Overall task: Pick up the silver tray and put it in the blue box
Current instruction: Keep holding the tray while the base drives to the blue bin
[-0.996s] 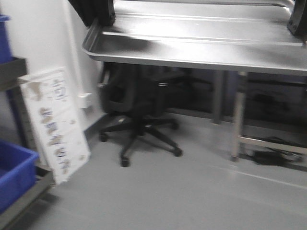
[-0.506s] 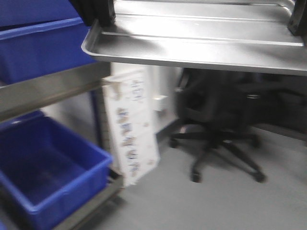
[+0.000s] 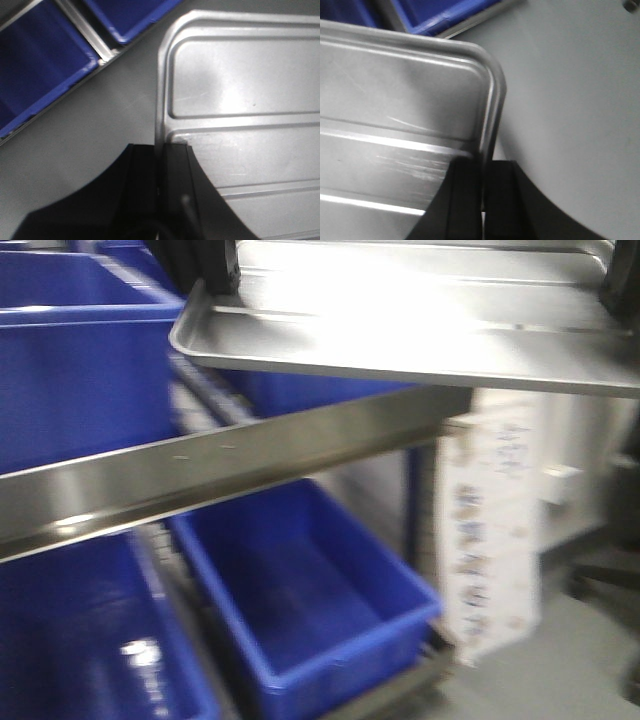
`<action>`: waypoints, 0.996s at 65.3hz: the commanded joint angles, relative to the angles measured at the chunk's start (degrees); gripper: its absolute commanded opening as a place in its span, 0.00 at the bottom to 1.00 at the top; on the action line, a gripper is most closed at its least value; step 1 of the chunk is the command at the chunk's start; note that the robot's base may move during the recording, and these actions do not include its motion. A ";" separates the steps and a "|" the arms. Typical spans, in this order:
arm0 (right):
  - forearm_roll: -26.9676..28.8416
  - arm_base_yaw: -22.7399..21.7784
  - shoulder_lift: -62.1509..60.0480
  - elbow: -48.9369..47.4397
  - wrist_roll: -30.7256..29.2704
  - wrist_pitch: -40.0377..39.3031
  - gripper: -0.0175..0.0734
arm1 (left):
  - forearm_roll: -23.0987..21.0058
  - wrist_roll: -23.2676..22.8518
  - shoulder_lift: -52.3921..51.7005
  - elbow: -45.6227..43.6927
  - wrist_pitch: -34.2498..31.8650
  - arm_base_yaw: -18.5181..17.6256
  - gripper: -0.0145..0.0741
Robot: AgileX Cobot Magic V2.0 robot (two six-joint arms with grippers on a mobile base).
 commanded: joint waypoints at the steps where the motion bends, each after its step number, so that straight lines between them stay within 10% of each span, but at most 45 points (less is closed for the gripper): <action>1: -3.31 -0.07 -1.60 -1.95 -1.41 0.05 0.26 | 3.24 -0.14 -2.37 -2.00 -0.42 0.33 0.05; 65: -3.31 -0.07 -1.60 -1.95 -1.41 0.05 0.26 | 3.24 -0.14 -2.37 -2.00 -0.42 0.33 0.05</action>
